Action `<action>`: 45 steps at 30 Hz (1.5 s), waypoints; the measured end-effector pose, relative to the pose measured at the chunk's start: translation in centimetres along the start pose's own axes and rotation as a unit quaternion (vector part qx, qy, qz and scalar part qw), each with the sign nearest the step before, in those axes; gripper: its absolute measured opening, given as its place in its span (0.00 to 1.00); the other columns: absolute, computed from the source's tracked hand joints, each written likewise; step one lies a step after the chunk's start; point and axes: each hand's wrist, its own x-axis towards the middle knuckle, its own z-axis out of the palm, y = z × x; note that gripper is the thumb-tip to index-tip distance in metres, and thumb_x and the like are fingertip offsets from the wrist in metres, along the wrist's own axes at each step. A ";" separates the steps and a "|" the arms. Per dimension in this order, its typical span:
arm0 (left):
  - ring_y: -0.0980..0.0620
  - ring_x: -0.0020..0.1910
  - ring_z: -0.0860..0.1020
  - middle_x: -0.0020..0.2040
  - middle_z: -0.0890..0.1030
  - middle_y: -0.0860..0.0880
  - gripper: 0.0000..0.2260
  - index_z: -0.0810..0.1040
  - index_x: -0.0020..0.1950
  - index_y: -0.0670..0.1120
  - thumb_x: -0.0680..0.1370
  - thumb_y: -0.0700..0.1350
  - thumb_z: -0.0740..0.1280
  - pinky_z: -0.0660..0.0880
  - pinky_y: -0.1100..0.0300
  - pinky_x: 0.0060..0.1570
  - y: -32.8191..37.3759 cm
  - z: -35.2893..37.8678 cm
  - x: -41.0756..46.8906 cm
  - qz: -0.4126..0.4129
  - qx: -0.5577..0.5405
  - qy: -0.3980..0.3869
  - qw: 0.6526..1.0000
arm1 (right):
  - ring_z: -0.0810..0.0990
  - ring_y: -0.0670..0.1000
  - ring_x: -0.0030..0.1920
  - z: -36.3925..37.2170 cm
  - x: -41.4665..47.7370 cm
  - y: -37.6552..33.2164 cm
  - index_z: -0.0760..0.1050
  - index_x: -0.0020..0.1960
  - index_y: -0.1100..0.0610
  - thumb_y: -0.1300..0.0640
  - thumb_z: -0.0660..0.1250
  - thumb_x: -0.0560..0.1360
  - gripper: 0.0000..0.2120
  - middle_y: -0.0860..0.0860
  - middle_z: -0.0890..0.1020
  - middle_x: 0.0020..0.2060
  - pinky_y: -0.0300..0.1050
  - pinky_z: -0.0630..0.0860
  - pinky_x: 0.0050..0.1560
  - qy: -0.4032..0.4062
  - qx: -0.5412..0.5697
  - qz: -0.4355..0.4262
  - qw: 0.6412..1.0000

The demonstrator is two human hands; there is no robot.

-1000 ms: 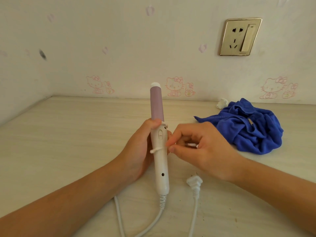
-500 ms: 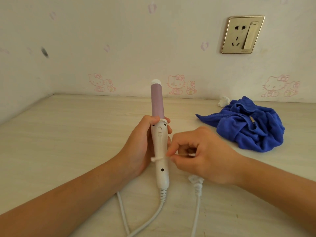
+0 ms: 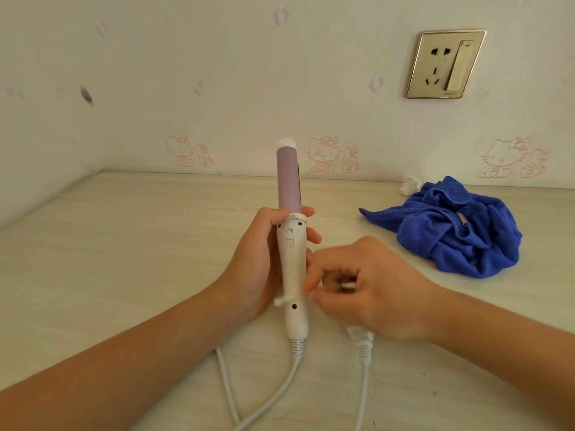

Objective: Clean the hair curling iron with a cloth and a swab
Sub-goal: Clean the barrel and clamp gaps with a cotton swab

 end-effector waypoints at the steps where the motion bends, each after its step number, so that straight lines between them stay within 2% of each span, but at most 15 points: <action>1: 0.46 0.37 0.78 0.45 0.82 0.42 0.24 0.80 0.65 0.43 0.75 0.54 0.61 0.76 0.53 0.39 -0.1 0.0 0.0 -0.001 0.005 0.003 1.000 | 0.70 0.49 0.27 -0.3 0.2 0.2 0.83 0.43 0.54 0.66 0.73 0.75 0.08 0.48 0.76 0.25 0.52 0.82 0.45 0.034 -0.002 0.006 0.999; 3: 0.45 0.42 0.79 0.50 0.83 0.42 0.23 0.80 0.66 0.43 0.77 0.53 0.62 0.77 0.51 0.45 -0.3 0.0 -0.1 0.000 0.008 0.001 1.000 | 0.70 0.45 0.27 -0.7 0.3 0.3 0.83 0.44 0.53 0.66 0.72 0.75 0.09 0.43 0.75 0.25 0.58 0.82 0.47 0.037 0.008 0.011 0.999; 6: 0.46 0.47 0.80 0.58 0.83 0.42 0.20 0.79 0.68 0.43 0.82 0.51 0.60 0.77 0.49 0.50 -0.3 0.1 -0.3 -0.003 -0.002 -0.012 1.000 | 0.72 0.43 0.27 -0.7 0.2 0.2 0.84 0.44 0.52 0.66 0.72 0.75 0.09 0.40 0.76 0.26 0.42 0.74 0.33 0.013 0.005 -0.010 1.000; 11: 0.47 0.46 0.84 0.50 0.85 0.44 0.20 0.80 0.63 0.39 0.79 0.50 0.62 0.82 0.53 0.43 -0.4 0.3 -0.1 0.004 -0.010 -0.010 1.000 | 0.68 0.43 0.27 -1.6 0.7 1.3 0.84 0.43 0.57 0.68 0.72 0.76 0.07 0.46 0.74 0.24 0.35 0.72 0.35 0.121 0.020 -0.004 0.992; 13: 0.46 0.47 0.84 0.50 0.86 0.44 0.19 0.81 0.61 0.40 0.78 0.50 0.61 0.82 0.52 0.43 -0.7 0.4 0.0 0.010 0.004 0.005 1.000 | 0.69 0.42 0.27 -1.7 0.6 1.4 0.83 0.43 0.57 0.68 0.72 0.76 0.08 0.47 0.75 0.25 0.30 0.68 0.34 0.112 0.014 -0.011 0.994; 15: 0.47 0.45 0.84 0.49 0.86 0.43 0.17 0.84 0.57 0.41 0.81 0.48 0.59 0.82 0.54 0.41 -0.8 0.4 0.0 0.015 0.032 0.022 0.999 | 0.71 0.41 0.27 -1.6 0.5 1.3 0.83 0.43 0.57 0.68 0.72 0.76 0.07 0.40 0.76 0.26 0.29 0.69 0.34 0.086 0.014 -0.016 0.996; 18: 0.43 0.47 0.82 0.51 0.82 0.37 0.18 0.79 0.61 0.32 0.84 0.44 0.56 0.83 0.52 0.41 -0.6 0.5 -0.1 0.016 0.034 0.020 0.999 | 0.72 0.41 0.26 -1.8 0.9 1.7 0.84 0.43 0.58 0.69 0.72 0.76 0.07 0.40 0.76 0.26 0.27 0.69 0.33 0.106 0.018 -0.011 0.994; 20: 0.39 0.49 0.79 0.52 0.80 0.35 0.19 0.75 0.65 0.30 0.84 0.44 0.56 0.83 0.48 0.42 -0.6 0.6 -0.2 0.013 0.029 0.012 0.999 | 0.72 0.42 0.26 -2.0 1.0 1.9 0.84 0.43 0.54 0.66 0.73 0.76 0.08 0.42 0.76 0.25 0.29 0.68 0.33 0.121 0.007 -0.009 0.993; 23: 0.44 0.40 0.80 0.46 0.81 0.39 0.19 0.77 0.63 0.34 0.84 0.46 0.55 0.80 0.50 0.37 -0.5 0.5 -0.4 0.017 0.060 0.009 0.998 | 0.71 0.46 0.26 -1.7 0.8 1.5 0.83 0.45 0.47 0.61 0.72 0.76 0.08 0.47 0.78 0.26 0.42 0.71 0.30 0.077 0.006 -0.031 0.997; 26: 0.39 0.33 0.82 0.40 0.81 0.38 0.21 0.76 0.59 0.34 0.83 0.52 0.58 0.80 0.53 0.33 -0.5 0.5 -0.6 0.020 0.088 -0.029 0.996 | 0.71 0.43 0.26 -1.5 0.7 1.5 0.83 0.44 0.49 0.64 0.70 0.76 0.10 0.42 0.81 0.28 0.33 0.69 0.31 0.057 0.023 -0.046 0.997; 29: 0.37 0.33 0.84 0.40 0.81 0.38 0.21 0.78 0.55 0.39 0.75 0.56 0.67 0.79 0.54 0.30 -0.4 0.4 -0.4 0.025 0.114 -0.025 0.993 | 0.71 0.43 0.27 -2.3 1.1 2.2 0.84 0.44 0.55 0.66 0.72 0.76 0.07 0.43 0.77 0.26 0.29 0.67 0.33 0.124 0.000 -0.028 0.992; 32: 0.37 0.34 0.84 0.40 0.82 0.40 0.21 0.77 0.59 0.40 0.75 0.54 0.63 0.79 0.53 0.29 -0.7 0.3 -0.3 0.016 0.093 -0.021 0.995 | 0.71 0.44 0.27 -2.6 1.0 2.4 0.83 0.44 0.54 0.63 0.73 0.77 0.05 0.46 0.77 0.25 0.35 0.68 0.33 0.151 -0.042 -0.020 0.987; 36: 0.45 0.36 0.82 0.41 0.82 0.43 0.16 0.82 0.54 0.47 0.74 0.53 0.62 0.79 0.52 0.35 -0.9 0.2 -0.1 0.028 0.102 -0.007 0.994 | 0.78 0.50 0.30 -1.0 0.5 1.4 0.83 0.46 0.48 0.57 0.70 0.76 0.05 0.48 0.84 0.31 0.48 0.76 0.34 0.059 -0.027 -0.031 0.997; 40: 0.41 0.33 0.82 0.40 0.82 0.40 0.21 0.77 0.60 0.41 0.74 0.53 0.61 0.77 0.56 0.31 -0.9 0.2 -0.2 0.028 0.105 -0.029 0.994 | 0.71 0.45 0.26 -2.2 1.1 2.2 0.83 0.44 0.53 0.63 0.73 0.77 0.06 0.46 0.77 0.24 0.34 0.68 0.33 0.162 -0.049 -0.023 0.985; 45: 0.42 0.30 0.81 0.38 0.81 0.41 0.17 0.76 0.54 0.41 0.74 0.52 0.63 0.78 0.56 0.31 -0.9 0.4 -0.4 0.038 0.094 -0.043 0.994 | 0.74 0.46 0.27 -1.2 0.5 1.4 0.83 0.44 0.50 0.59 0.71 0.76 0.06 0.42 0.79 0.27 0.32 0.69 0.34 0.101 -0.034 -0.046 0.993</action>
